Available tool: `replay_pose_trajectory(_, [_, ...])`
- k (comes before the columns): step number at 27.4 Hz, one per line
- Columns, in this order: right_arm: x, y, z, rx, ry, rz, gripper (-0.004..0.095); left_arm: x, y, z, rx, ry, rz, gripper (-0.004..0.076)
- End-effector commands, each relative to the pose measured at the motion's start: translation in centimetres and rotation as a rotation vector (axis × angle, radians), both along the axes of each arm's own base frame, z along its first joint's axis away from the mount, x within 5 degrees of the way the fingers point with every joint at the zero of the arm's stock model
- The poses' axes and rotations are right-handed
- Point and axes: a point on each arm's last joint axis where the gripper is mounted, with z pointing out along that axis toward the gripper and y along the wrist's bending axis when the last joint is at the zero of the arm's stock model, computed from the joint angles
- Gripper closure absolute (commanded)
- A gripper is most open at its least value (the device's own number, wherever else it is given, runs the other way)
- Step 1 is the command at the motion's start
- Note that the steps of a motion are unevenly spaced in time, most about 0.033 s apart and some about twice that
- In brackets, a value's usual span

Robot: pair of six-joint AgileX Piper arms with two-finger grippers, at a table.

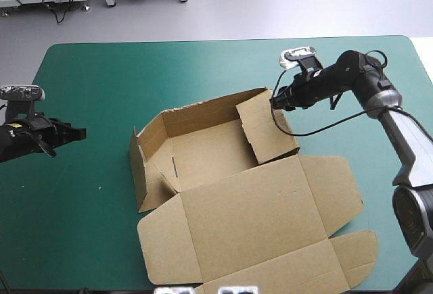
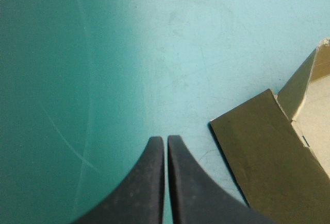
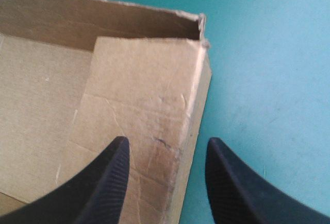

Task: Fold the box

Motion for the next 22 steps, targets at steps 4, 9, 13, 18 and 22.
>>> replay_pose_trajectory(4, [-1.9,-0.2,7.3,-0.024,-0.103,0.083,0.0478,-0.2,-0.1,1.8,-0.01,-0.103,0.027,0.0711])
replay_pose_trajectory(9, [-3.3,-1.0,8.8,-0.063,-0.052,0.022,0.0559,-0.2,-0.1,1.8,-0.01,-0.103,0.027,0.0711])
replay_pose_trajectory(13, [-3.8,-1.0,8.6,-0.054,-0.034,0.02,0.0559,-0.2,-0.1,1.8,-0.013,-0.1,0.025,0.0711])
replay_pose_trajectory(18, [-3.4,-0.8,4.4,-0.074,0.076,0.06,0.0559,-0.2,-0.2,1.7,-0.014,-0.092,0.02,0.0711])
replay_pose_trajectory(22, [-2.3,-0.3,1.8,-0.037,0.089,0.066,0.0559,-0.8,-0.7,1.1,-0.037,-0.005,-0.03,0.0711])
